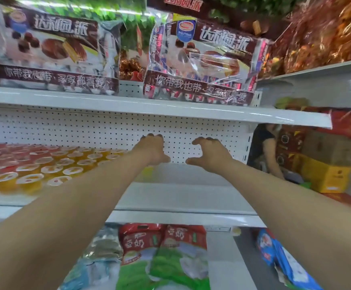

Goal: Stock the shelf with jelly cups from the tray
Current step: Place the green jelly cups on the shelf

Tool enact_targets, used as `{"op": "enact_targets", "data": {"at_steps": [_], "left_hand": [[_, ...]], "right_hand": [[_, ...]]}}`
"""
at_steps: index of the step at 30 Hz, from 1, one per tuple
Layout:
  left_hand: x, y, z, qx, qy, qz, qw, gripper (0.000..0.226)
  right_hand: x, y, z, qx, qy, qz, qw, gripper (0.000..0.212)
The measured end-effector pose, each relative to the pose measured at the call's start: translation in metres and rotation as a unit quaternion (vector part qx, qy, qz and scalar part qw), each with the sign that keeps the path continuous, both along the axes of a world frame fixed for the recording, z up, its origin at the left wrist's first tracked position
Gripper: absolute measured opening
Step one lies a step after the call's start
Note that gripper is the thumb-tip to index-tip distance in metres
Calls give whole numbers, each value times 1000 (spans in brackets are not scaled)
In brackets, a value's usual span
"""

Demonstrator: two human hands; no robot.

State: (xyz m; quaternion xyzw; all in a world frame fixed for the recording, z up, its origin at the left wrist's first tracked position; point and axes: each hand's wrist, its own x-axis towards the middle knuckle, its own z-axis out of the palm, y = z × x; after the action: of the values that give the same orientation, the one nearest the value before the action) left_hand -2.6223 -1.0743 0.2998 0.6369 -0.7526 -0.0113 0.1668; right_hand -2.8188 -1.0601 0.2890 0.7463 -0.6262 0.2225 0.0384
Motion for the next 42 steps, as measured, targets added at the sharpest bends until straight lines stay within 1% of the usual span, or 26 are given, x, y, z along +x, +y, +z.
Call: {"op": "enact_targets", "data": {"at_steps": [6,10,12,15,19,23,28,31,34,37,42], "left_hand": [[-60,69,-4,-29,49,-33,998,69],[-95,103,-16,-38,74,-52,995,68],[-111,118,-24,-33,81,-62,994,67],[-133,135,-42,-25,85,-81,993,64],[-157,149,-80,3,88,-108,990,63],[-178,152,-136,48,74,-125,988,64],[-195,161,-219,123,37,-146,981,60],[-200,169,-277,191,29,-160,968,62],[-199,182,-343,262,29,-167,950,58],[-192,198,-405,324,6,-169,931,56],[-170,223,-501,442,-25,-174,880,57]], "right_hand": [[-64,74,2,-27,-17,-31,999,65],[-102,119,-6,-34,-15,-53,998,64],[-118,141,-13,-36,-9,-68,997,62],[-143,162,-28,-28,-26,-74,996,60],[-173,179,-59,-9,-13,-103,995,58],[-200,192,-103,25,-21,-133,991,55],[-220,210,-173,100,-48,-182,977,47],[-223,221,-226,147,-70,-199,966,51],[-218,232,-287,225,-96,-231,942,55],[-207,245,-353,292,-125,-241,917,55],[-181,280,-455,421,-186,-249,852,50]]}}
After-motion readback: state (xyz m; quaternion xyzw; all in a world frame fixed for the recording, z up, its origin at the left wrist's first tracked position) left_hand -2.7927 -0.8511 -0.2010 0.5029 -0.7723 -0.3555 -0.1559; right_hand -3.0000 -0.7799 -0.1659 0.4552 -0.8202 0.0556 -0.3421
